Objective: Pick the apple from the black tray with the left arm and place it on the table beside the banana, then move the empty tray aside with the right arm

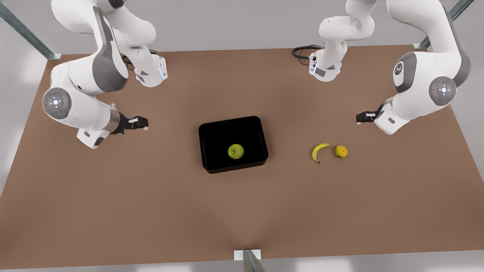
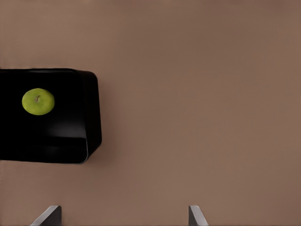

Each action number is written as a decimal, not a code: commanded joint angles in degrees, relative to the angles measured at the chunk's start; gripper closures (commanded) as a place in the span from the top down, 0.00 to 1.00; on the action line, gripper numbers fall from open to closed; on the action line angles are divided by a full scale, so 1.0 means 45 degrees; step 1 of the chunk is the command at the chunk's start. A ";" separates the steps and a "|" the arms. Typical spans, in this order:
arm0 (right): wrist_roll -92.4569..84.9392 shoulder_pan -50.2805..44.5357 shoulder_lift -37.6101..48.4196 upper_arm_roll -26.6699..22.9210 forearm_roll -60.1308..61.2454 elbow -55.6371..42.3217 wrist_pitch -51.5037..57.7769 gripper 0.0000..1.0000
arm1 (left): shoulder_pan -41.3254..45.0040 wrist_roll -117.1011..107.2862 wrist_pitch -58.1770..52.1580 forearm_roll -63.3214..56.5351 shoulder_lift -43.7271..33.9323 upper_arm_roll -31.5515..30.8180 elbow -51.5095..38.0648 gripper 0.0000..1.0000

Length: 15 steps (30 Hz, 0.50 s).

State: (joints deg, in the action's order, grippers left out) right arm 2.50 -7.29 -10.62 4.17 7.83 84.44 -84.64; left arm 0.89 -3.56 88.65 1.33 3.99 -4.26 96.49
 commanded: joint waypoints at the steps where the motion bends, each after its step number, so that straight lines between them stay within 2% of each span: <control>1: -0.0615 0.0096 -0.0473 0.0011 -0.0099 -0.0659 -0.1034 1.00 | 0.0448 -0.0986 0.1081 0.0037 0.0032 -0.0011 -0.0076 1.00; 3: -0.0673 0.0057 -0.0648 0.0030 -0.0118 -0.0659 -0.1093 1.00 | 0.0740 -0.0557 0.1003 0.1013 0.0773 -0.0167 -0.1051 1.00; 7: -0.0673 -0.0100 -0.0726 0.0030 -0.0118 -0.0698 -0.1269 1.00 | 0.3611 -0.0653 0.1179 0.1775 0.3567 -0.0928 -0.4235 1.00; 8: -0.0556 -0.0100 -0.0707 0.0030 -0.0099 -0.0756 -0.1269 1.00 | 0.4080 -0.0810 0.1198 0.2008 0.3645 -0.1338 -0.4529 1.00; 11: -0.0556 -0.0119 -0.0609 0.0265 -0.0060 -0.0796 -0.1151 1.00 | 0.6579 -0.7624 0.1433 0.0994 0.3841 -0.1671 -0.4666 1.00; 13: -0.0537 -0.0119 -0.0590 0.0421 -0.0060 -0.0796 -0.1112 1.00 | 0.7127 -1.1042 0.1686 0.1013 0.3938 -0.1671 -0.4841 1.00; 14: -0.0556 -0.0119 -0.0590 0.0480 -0.0060 -0.0815 -0.1112 1.00 | 0.7088 -1.1026 0.1823 0.0858 0.4055 -0.1632 -0.4861 1.00; 15: -0.0556 -0.0139 -0.0590 0.0577 -0.0060 -0.0815 -0.1112 1.00 | 0.7205 -1.1159 0.2077 -0.0873 0.4211 -0.1632 -0.4822 1.00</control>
State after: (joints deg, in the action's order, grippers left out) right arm 1.03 -7.90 -13.34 6.45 7.49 80.82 -89.40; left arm 33.14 -17.89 95.29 3.18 23.26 -11.65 74.75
